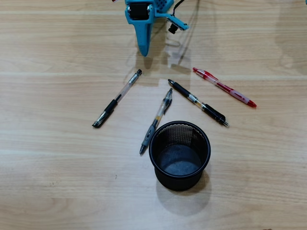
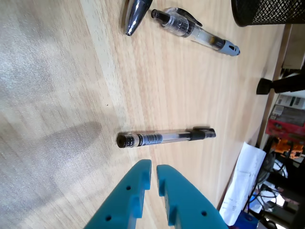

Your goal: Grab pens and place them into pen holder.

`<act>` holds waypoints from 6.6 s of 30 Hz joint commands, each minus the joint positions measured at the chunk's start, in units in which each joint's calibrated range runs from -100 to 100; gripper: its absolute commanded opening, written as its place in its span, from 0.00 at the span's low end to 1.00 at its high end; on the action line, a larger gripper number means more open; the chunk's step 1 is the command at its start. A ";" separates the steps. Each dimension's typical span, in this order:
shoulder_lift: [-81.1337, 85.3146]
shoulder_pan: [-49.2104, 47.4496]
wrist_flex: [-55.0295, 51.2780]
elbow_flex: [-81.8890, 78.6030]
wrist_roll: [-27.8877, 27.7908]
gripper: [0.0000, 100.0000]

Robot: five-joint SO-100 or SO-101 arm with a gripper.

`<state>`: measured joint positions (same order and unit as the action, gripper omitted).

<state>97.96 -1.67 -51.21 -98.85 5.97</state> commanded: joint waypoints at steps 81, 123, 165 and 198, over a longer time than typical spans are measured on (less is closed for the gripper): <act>-67.01 -28.52 -26.75 76.63 43.02 0.02; -122.37 -35.14 -23.91 114.57 42.92 0.16; -129.76 -37.41 -23.22 114.48 43.38 0.02; -66.34 -17.08 -20.21 79.24 40.74 0.02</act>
<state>28.58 -19.89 -73.01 -19.93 47.22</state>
